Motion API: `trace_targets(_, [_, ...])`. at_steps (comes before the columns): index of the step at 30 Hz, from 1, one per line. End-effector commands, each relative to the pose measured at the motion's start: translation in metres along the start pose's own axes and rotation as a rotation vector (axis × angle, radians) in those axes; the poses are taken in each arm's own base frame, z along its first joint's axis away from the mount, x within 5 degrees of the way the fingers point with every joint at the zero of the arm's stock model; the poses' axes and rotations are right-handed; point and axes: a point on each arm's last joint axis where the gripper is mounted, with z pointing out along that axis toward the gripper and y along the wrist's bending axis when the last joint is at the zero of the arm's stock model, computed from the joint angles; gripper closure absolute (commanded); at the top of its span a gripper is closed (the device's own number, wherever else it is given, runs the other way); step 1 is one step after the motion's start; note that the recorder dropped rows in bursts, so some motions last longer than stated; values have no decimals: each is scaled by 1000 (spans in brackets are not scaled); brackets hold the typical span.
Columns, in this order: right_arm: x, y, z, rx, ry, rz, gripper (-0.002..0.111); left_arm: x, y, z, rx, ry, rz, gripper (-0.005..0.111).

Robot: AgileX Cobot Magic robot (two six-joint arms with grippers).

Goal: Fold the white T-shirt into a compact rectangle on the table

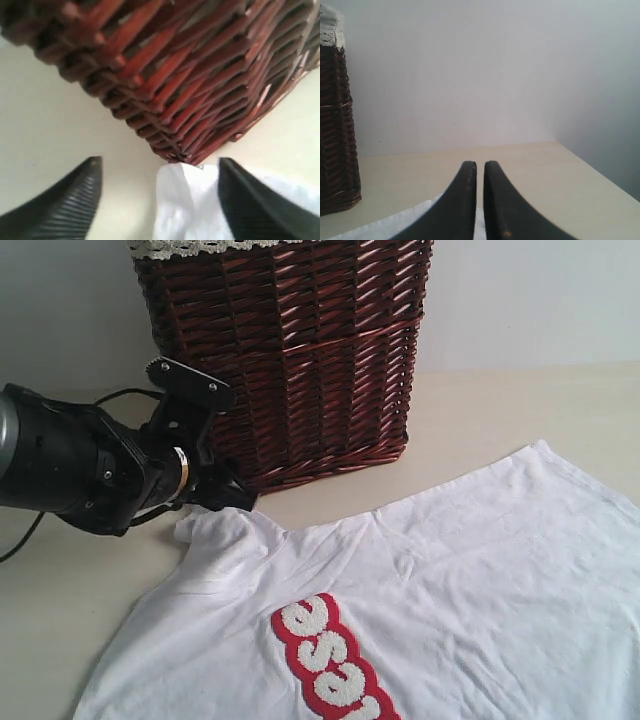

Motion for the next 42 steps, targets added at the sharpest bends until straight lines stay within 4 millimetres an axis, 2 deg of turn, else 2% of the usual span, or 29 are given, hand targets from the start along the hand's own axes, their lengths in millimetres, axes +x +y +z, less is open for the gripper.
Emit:
trace_targets(1, [1, 0, 0, 5, -2, -3, 100, 0, 3, -1, -22, 23, -114, 19])
trace_targets(5, [1, 0, 0, 5, -2, -3, 100, -2, -6, -14, 51, 59, -104, 26])
trace_targets(7, [1, 0, 0, 5, -2, -3, 100, -4, -18, -27, 138, 64, -98, 35])
trace_targets(10, [1, 0, 0, 5, -2, -3, 100, -3, -45, -52, 363, 36, -62, 53])
trace_targets(13, [1, 0, 0, 5, -2, -3, 100, 13, -66, -62, 529, 53, -18, 79])
trace_targets(14, [1, 0, 0, 5, -2, -3, 100, 31, -67, -55, 505, 114, 3, 98])
trace_targets(15, [1, 0, 0, 5, -2, -3, 100, 41, -65, -50, 467, 152, 16, 107])
trace_targets(17, [1, 0, 0, 5, -2, -3, 100, 70, -51, -37, 287, 258, 69, 106])
trace_targets(19, [1, 0, 0, 5, -2, -3, 100, 88, -39, -38, 174, 330, 73, 107])
trace_targets(21, [1, 0, 0, 5, -2, -3, 100, 107, -34, -44, 161, 420, 66, 107])
trace_targets(26, [1, 0, 0, 5, -2, -3, 100, 140, -28, -57, 136, 669, 45, 107])
trace_targets(29, [1, 0, 0, 5, -2, -3, 100, 135, -28, -61, 148, 651, 36, 107])
trace_targets(32, [1, 0, 0, 5, -2, -3, 100, 112, -23, -76, 175, 557, -57, 107])
trace_targets(34, [1, 0, 0, 5, -2, -3, 100, 83, -29, -86, 300, 391, -157, 107])
trace_targets(35, [1, 0, 0, 5, -2, -3, 100, 66, -39, -87, 432, 256, -213, 107])
trace_targets(37, [1, 0, 0, 5, -2, -3, 100, 53, -49, -83, 517, 176, -267, 107])
trace_targets(42, [1, 0, 0, 5, -2, -3, 100, 36, -68, -54, 502, 207, -354, 107])
